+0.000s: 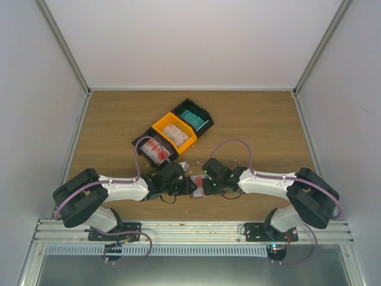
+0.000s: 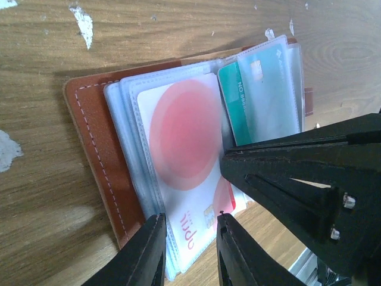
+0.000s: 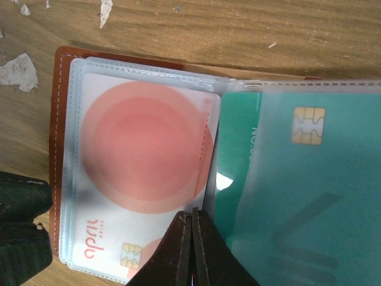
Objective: Put the credit cards into the card holder
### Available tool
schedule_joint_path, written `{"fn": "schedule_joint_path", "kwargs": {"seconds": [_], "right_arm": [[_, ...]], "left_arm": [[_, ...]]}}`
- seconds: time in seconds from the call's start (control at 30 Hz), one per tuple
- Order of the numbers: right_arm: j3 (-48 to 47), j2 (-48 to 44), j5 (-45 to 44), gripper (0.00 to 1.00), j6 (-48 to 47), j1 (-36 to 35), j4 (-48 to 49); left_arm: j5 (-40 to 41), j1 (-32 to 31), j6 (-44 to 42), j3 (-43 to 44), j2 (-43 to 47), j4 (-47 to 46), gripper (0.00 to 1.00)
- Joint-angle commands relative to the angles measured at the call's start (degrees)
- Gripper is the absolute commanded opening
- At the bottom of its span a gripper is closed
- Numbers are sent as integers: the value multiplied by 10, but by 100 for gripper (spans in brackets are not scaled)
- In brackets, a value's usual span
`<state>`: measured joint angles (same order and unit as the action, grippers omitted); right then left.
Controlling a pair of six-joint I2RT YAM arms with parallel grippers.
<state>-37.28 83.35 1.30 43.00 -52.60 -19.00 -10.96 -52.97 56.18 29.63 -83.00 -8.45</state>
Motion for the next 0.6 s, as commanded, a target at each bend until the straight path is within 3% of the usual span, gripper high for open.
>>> {"fn": "schedule_joint_path", "kwargs": {"seconds": [0.0,0.57], "right_arm": [[28,19,-28,1,16,-6,-40],[55,-7,-15,1,39,-6,4]], "left_arm": [[-5,5,-3,-1,-11,-37,28],[-26,7,-14,13,-38,-49,27]]}}
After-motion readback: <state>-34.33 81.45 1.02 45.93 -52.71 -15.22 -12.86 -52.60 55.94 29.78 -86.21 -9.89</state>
